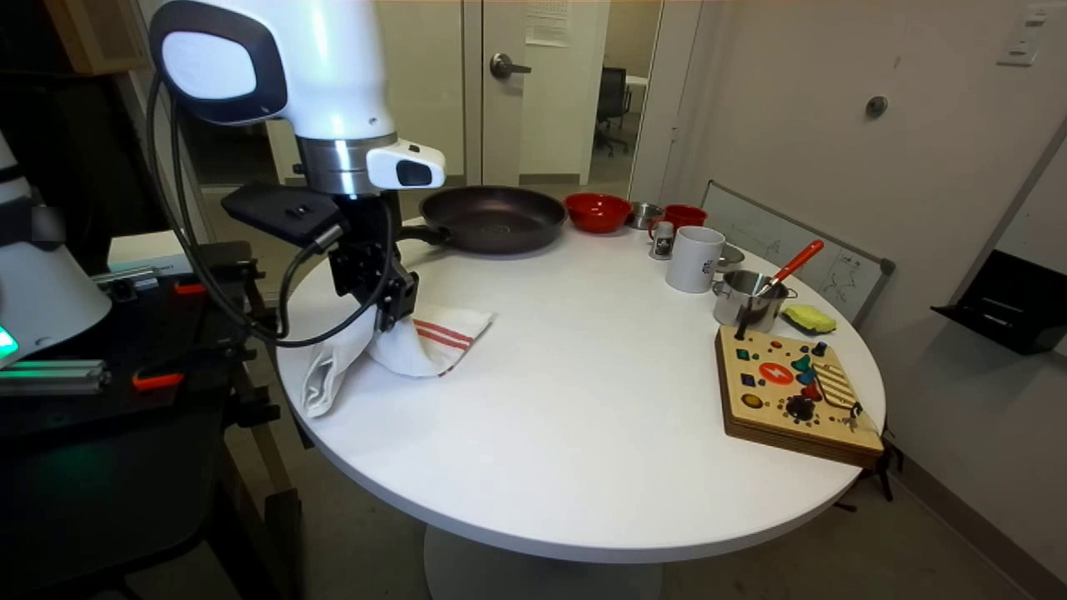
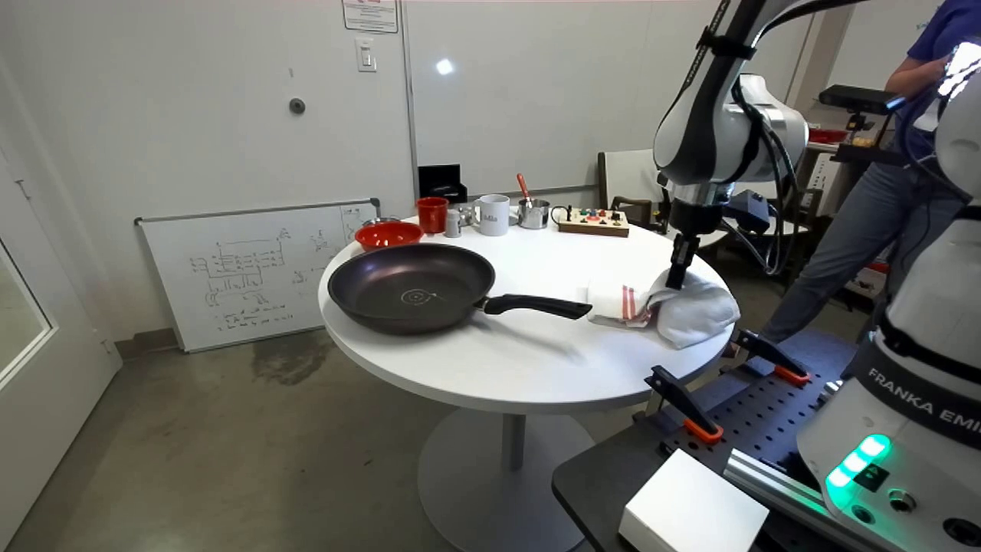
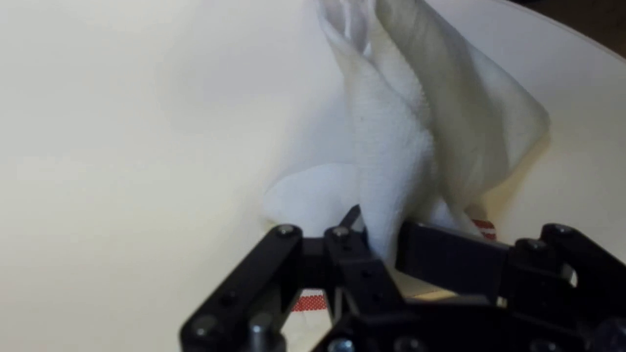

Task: Pick up the cloth and wipe the table

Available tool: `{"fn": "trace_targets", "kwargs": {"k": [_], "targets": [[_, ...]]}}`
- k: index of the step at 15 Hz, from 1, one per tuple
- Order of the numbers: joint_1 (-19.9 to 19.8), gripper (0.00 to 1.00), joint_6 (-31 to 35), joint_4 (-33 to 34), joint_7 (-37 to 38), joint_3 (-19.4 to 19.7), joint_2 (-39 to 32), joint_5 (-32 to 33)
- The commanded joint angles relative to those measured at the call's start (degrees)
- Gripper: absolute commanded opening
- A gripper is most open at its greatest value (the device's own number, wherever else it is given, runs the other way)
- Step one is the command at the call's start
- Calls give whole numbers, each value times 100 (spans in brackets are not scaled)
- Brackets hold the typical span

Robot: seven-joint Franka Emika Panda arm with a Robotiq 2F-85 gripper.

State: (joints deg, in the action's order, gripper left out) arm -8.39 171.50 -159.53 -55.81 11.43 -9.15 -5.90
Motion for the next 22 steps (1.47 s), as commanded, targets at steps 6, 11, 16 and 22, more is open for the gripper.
{"fn": "trace_targets", "kwargs": {"k": [6, 11, 16, 22], "targets": [[527, 4, 517, 17, 1385, 714, -493, 1177], [414, 5, 16, 58, 2121, 412, -215, 1865], [213, 5, -556, 62, 2182, -694, -32, 1545], [184, 5, -919, 56, 1770, -2115, 79, 407]]}}
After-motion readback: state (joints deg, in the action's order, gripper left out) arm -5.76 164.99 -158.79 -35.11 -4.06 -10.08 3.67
